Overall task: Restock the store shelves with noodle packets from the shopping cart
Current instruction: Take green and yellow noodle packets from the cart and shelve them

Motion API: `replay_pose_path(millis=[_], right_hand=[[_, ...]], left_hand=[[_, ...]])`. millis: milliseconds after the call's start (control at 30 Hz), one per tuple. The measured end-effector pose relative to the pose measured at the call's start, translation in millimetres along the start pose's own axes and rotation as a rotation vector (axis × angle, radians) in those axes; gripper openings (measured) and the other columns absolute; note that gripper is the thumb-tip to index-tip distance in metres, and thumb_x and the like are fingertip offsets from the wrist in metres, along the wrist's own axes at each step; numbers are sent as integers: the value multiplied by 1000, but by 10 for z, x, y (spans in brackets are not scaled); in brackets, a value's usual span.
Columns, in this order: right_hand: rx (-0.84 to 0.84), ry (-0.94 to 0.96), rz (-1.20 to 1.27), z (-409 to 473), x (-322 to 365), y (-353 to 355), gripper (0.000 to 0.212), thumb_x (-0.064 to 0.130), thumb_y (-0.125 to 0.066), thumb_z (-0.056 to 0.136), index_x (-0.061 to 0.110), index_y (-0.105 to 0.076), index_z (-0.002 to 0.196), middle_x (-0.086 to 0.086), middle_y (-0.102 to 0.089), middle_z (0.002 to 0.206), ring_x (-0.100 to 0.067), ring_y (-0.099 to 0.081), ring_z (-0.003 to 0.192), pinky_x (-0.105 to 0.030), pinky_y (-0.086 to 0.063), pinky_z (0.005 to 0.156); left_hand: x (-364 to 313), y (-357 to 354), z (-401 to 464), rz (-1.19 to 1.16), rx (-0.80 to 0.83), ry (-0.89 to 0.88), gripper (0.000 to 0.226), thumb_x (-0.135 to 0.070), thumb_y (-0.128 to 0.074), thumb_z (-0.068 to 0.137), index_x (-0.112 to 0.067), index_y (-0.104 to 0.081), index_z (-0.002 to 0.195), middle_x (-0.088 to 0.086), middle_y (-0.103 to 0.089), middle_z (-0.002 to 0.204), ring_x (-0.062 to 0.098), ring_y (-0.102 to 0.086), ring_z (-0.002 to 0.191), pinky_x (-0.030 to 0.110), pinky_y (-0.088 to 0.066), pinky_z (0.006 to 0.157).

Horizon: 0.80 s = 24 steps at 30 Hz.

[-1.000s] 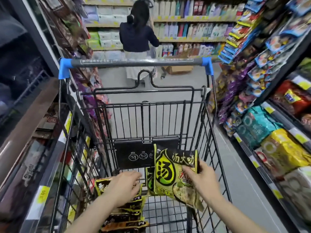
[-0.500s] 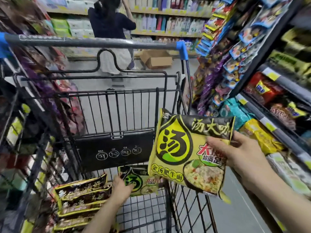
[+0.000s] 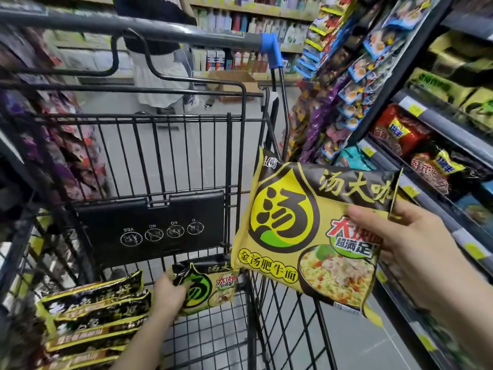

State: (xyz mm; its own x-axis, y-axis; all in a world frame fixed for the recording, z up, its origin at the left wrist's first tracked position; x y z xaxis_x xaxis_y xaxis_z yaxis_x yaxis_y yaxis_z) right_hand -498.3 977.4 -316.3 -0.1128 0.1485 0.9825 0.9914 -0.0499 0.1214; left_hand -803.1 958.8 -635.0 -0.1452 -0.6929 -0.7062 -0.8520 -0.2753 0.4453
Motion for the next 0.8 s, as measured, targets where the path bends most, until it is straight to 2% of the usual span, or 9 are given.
replay_pose_path(millis=[100, 167, 233, 367, 500, 600, 700, 767, 800], right_hand=[[14, 16, -30, -8, -10, 0, 47, 40, -85, 41, 17, -73, 81, -12, -76, 87, -24, -74, 73, -26, -56, 52], [0, 8, -37, -7, 6, 17, 39, 33, -82, 50, 15, -71, 83, -11, -76, 87, -22, -73, 73, -25, -56, 51], [-2, -1, -30, -17, 56, 15, 26, 21, -75, 63, 13, -69, 87, -11, -76, 86, -21, -73, 72, -22, -54, 49], [11, -32, -55, -70, 233, 24, 21, 14, -74, 72, 10, -67, 92, -11, -76, 86, -23, -73, 72, -24, -54, 50], [32, -85, -78, -111, 494, 58, 24, 16, -76, 73, 10, -66, 93, -13, -75, 87, -30, -72, 80, -40, -57, 74], [72, -107, -69, -183, 739, 77, 23, 18, -76, 73, 10, -67, 93, -14, -75, 89, -33, -72, 84, -45, -56, 82], [95, -98, -38, -288, 1037, 119, 18, 13, -75, 75, 9, -68, 91, -12, -76, 83, -26, -72, 73, -35, -59, 68], [121, -90, -14, -394, 1247, 155, 17, 10, -75, 74, 9, -69, 90, -11, -76, 80, -21, -71, 64, -29, -59, 60], [142, -88, -8, -450, 1359, 175, 16, 9, -75, 74, 9, -68, 89, -11, -76, 79, -20, -71, 63, -27, -58, 57]], left_hand=[[-69, 14, -128, 42, 24, -77, 25, -11, -70, 81, -3, -63, 104, 10, -68, 86, 20, -59, 69, 29, -48, 65], [-114, 14, -215, 37, 39, -137, 12, -8, -70, 81, -11, -63, 91, 9, -69, 82, 20, -61, 69, 30, -50, 68], [-163, 43, -312, 23, 68, -180, 13, -7, -69, 82, -11, -64, 93, 8, -69, 86, 24, -65, 80, 34, -52, 78], [-358, 231, -548, 51, 68, -249, 22, -12, -68, 83, -7, -67, 104, -1, -68, 80, 14, -62, 70, 23, -48, 63], [-757, 657, -867, 45, 64, -272, 6, -19, -71, 81, -20, -67, 86, -9, -68, 70, 10, -64, 65, 22, -49, 58], [-1171, 1072, -1203, -33, 102, -328, 6, -14, -76, 76, -15, -70, 75, -6, -71, 64, 15, -66, 65, 14, -47, 50], [-1579, 1539, -1635, -174, 122, -320, 6, -2, -74, 75, -4, -70, 72, 4, -72, 63, 21, -68, 65, 20, -51, 50], [-1804, 1855, -2000, -262, 126, -327, 9, -1, -72, 76, 0, -66, 69, 15, -72, 67, 17, -65, 55, 20, -48, 46], [-1912, 2011, -2202, -305, 107, -344, 16, -1, -71, 77, -2, -63, 63, 13, -70, 60, 13, -62, 47, 18, -45, 41]])
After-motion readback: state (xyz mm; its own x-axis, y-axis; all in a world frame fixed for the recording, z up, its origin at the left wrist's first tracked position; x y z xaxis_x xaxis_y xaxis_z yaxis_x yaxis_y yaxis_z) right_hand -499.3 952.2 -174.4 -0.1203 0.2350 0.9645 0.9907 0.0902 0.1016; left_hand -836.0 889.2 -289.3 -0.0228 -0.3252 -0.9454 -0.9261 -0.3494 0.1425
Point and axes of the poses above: each hand's wrist, its own z-axis towards the middle knuckle, its own y-axis out of the back of the hand, x = y × z, the point moved 3 cm from there along z, towards the middle knuckle
